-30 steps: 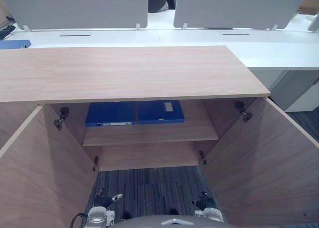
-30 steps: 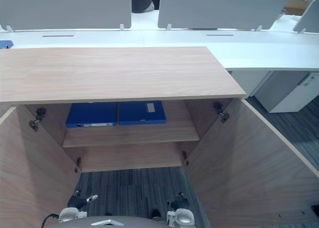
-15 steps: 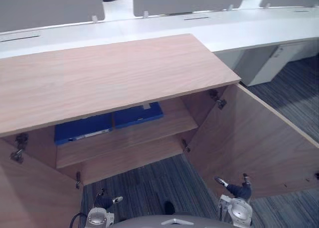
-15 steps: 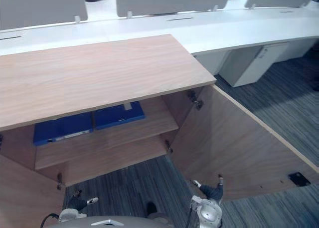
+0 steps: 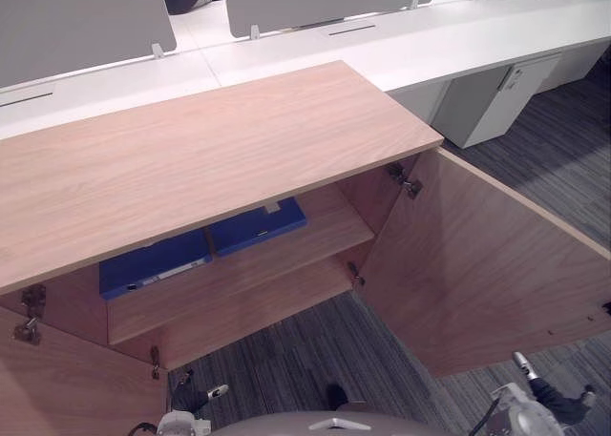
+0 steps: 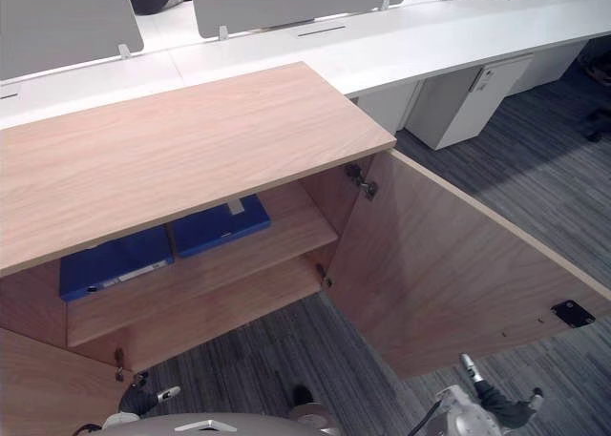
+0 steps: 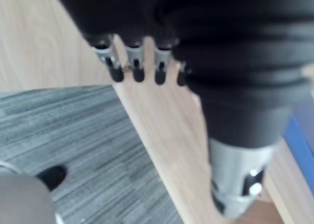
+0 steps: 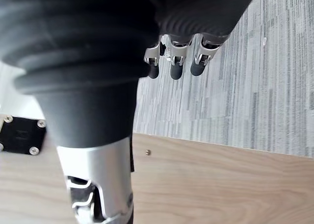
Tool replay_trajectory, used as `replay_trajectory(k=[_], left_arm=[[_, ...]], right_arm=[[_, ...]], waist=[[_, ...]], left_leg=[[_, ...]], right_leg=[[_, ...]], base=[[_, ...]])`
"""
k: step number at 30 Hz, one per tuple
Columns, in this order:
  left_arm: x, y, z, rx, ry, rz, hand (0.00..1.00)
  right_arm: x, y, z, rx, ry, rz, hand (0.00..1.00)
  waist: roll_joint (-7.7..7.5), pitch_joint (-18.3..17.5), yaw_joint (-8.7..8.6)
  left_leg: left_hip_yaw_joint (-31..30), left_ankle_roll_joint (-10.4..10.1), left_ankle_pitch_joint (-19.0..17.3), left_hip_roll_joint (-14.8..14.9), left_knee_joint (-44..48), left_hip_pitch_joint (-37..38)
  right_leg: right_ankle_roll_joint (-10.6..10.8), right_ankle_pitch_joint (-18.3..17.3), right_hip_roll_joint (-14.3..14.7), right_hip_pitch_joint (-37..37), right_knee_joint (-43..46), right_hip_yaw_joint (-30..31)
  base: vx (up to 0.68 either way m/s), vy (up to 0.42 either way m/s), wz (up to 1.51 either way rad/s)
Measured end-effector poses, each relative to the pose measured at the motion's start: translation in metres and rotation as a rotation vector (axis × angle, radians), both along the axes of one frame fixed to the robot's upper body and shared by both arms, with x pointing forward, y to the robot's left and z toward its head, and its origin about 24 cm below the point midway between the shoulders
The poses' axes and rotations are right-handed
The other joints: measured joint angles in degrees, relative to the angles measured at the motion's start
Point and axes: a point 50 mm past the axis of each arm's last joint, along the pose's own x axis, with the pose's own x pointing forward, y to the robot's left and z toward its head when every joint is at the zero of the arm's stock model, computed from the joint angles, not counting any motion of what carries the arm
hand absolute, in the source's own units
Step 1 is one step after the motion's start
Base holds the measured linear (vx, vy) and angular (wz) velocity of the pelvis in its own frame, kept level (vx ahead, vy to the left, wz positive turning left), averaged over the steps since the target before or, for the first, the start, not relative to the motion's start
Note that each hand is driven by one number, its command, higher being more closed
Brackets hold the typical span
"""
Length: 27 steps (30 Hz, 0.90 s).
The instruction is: Walk over to the cabinet, pick up the folder, carry it to the office cabinet, place the folder inside the office cabinet, then close the office cabinet door
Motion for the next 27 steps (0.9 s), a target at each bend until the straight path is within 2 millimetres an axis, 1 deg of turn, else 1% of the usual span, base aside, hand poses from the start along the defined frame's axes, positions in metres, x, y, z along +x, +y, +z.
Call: replay_trajectory(k=[2, 4, 5, 8, 11, 16, 19, 21, 24, 27], left_arm=[[-0.001, -0.001, 0.000, -0.002, 0.003, -0.001, 0.00], [-0.001, 0.000, -0.001, -0.001, 0.006, -0.001, 0.00], [-0.001, -0.001, -0.001, -0.002, 0.007, -0.002, 0.00], [-0.002, -0.001, -0.001, -0.003, 0.012, -0.005, 0.00], [-0.003, -0.001, -0.002, -0.002, 0.014, -0.016, 0.00], [-0.008, 0.000, -0.004, -0.005, 0.033, -0.019, 0.00], [-0.010, -0.001, -0.005, -0.009, 0.045, -0.022, 0.00], [-0.012, -0.001, -0.005, -0.009, 0.050, -0.021, 0.00], [-0.012, -0.001, -0.005, -0.012, 0.050, -0.023, 0.00], [-0.012, -0.001, -0.005, -0.020, 0.051, -0.028, 0.00]], right_arm=[[0.003, -0.010, 0.008, -0.023, -0.039, -0.022, 0.00], [0.010, -0.026, 0.018, -0.051, -0.080, -0.044, 0.00], [0.012, -0.030, 0.020, -0.053, -0.090, -0.048, 0.00], [0.025, -0.046, 0.031, -0.067, -0.138, -0.044, 0.00], [0.035, -0.054, 0.038, -0.069, -0.173, -0.022, 0.00], [0.046, -0.066, 0.047, -0.079, -0.191, -0.005, 0.00], [0.046, -0.074, 0.054, -0.095, -0.191, 0.002, 0.00], [0.046, -0.078, 0.054, -0.091, -0.185, 0.011, 0.00], [0.048, -0.080, 0.058, -0.104, -0.183, 0.020, 0.00], [0.050, -0.079, 0.057, -0.103, -0.173, 0.033, 0.00]], waist=[[0.31, -0.08, -0.04], [0.68, -0.12, -0.05], [0.77, -0.13, -0.04], [1.30, 0.08, -0.06], [1.88, 0.27, -0.12], [2.42, 0.23, -0.16], [2.77, 0.57, -0.57], [2.90, 0.66, -0.63], [3.25, 1.00, -1.10], [3.26, 1.03, -1.54]], left_leg=[[0.00, 0.00, -0.08, -0.05, -0.01, -0.01], [-0.03, -0.01, -0.10, -0.15, -0.02, -0.07], [-0.06, 0.00, -0.09, -0.17, -0.02, -0.08], [-0.31, 0.37, 0.13, -0.21, -0.02, -0.22], [-0.76, 0.41, 0.15, -0.22, -0.02, -0.50], [-2.30, 0.53, 0.24, -0.21, 0.07, -1.07], [-3.51, 0.54, 0.24, -0.24, 0.14, -1.04], [-3.68, 0.54, 0.24, -0.20, 0.16, -1.01], [-4.13, 0.54, 0.25, -0.19, 0.19, -0.98], [-4.65, 0.56, 0.28, -0.16, 0.22, -0.99]], right_leg=[[0.04, -0.05, 0.00, -0.02, -0.04, 0.01], [0.17, 0.01, 0.01, -0.05, -0.19, 0.00], [0.35, 0.12, 0.01, -0.02, -0.24, -0.02], [0.50, 0.22, 0.01, 0.11, -0.73, -0.27], [0.56, 0.27, -0.03, 0.23, -1.19, -0.82], [0.69, 0.40, -0.11, 0.68, -2.10, -1.83], [0.69, 0.40, -0.29, 1.71, -2.81, -3.05], [0.70, 0.41, -0.28, 1.96, -3.08, -3.26], [0.75, 0.45, -0.31, 2.38, -3.34, -3.75], [0.80, 0.49, -0.32, 2.79, -3.71, -4.29]], base=[[-0.01, -0.037, -0.01], [-0.01, -0.034, 0.00], [0.00, -0.032, 0.01], [0.00, -0.024, 0.02], [-0.01, -0.038, 0.06], [-0.01, -0.043, 0.11], [-0.02, -0.041, 0.19], [-0.03, -0.040, 0.07], [-0.04, -0.041, 0.07], [-0.05, -0.049, 0.07]])
